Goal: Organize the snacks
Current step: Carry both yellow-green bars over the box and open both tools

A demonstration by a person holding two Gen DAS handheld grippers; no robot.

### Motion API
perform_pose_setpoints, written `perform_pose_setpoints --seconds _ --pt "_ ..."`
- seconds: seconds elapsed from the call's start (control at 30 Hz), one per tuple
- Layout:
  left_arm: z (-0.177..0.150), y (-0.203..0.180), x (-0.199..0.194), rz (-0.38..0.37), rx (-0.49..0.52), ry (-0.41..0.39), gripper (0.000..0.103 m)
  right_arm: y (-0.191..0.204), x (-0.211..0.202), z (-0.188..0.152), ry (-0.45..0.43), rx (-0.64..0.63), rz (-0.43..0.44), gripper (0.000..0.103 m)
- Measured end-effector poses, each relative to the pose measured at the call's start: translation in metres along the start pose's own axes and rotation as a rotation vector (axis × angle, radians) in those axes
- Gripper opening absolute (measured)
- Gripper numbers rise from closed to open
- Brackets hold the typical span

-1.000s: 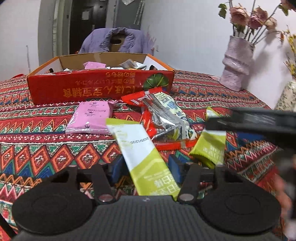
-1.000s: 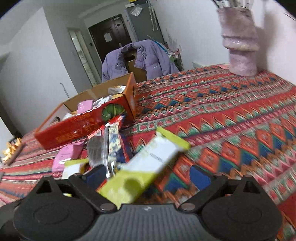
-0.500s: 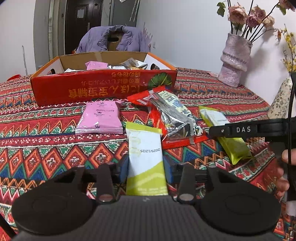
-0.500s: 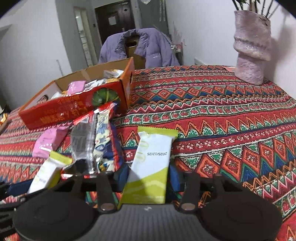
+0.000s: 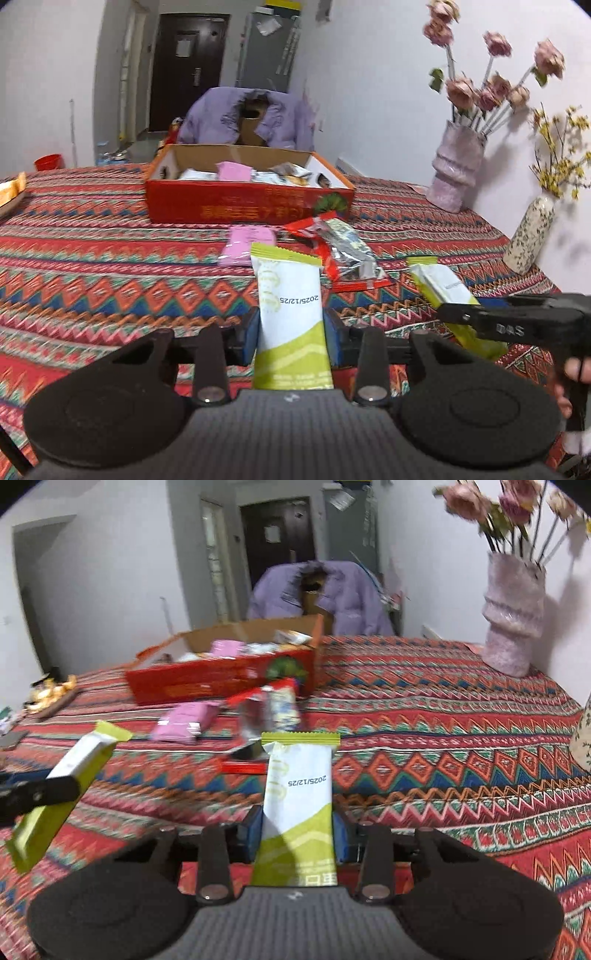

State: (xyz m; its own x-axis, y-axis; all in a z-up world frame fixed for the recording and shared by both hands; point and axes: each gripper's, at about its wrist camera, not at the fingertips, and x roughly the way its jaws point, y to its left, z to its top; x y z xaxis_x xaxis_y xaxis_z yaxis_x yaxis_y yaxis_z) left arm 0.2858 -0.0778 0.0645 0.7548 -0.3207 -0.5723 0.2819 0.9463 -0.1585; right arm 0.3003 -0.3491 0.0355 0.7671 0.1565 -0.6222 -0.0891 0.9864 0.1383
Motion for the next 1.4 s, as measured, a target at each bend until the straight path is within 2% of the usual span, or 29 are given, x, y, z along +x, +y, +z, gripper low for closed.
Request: perform_pose_setpoints --seconds 0.2,0.3,0.4,0.57,0.73,0.8,0.9,1.03,1.17,1.27,1.4 --pt "0.011 0.02 -0.027 0.019 -0.024 -0.01 0.037 0.021 -0.02 0.007 -0.04 -0.012 0.062 0.037" --pt "0.043 0.035 -0.037 -0.008 -0.02 -0.024 0.037 0.02 -0.026 0.034 -0.062 0.007 0.161 0.037" --pt "0.088 0.052 -0.031 -0.038 -0.012 -0.034 0.037 0.021 -0.026 0.074 -0.104 -0.024 0.197 0.037" --pt "0.17 0.076 0.019 0.025 0.006 -0.045 0.037 0.014 0.014 0.151 -0.115 -0.014 0.215 0.037" --pt "0.231 0.098 0.11 0.094 0.012 0.002 0.037 0.007 0.094 0.222 -0.049 0.016 0.192 0.037" --pt "0.246 0.112 0.152 0.077 -0.009 0.052 0.037 0.003 0.13 0.242 -0.015 0.031 0.158 0.037" --pt "0.255 0.13 0.202 0.104 -0.044 0.1 0.037 0.0 0.18 0.257 0.038 0.031 0.107 0.037" --pt "0.254 0.148 0.25 0.14 -0.073 0.146 0.037 0.0 0.235 0.254 0.095 0.024 0.044 0.037" --pt "0.244 0.156 0.274 0.169 -0.065 0.186 0.037 0.001 0.273 0.246 0.15 0.007 0.003 0.037" --pt "0.233 0.158 0.286 0.186 -0.06 0.232 0.039 0.007 0.285 0.236 0.164 -0.048 -0.041 0.038" --pt "0.224 0.158 0.293 0.181 -0.052 0.284 0.044 0.007 0.295 0.233 0.188 -0.063 -0.062 0.045"
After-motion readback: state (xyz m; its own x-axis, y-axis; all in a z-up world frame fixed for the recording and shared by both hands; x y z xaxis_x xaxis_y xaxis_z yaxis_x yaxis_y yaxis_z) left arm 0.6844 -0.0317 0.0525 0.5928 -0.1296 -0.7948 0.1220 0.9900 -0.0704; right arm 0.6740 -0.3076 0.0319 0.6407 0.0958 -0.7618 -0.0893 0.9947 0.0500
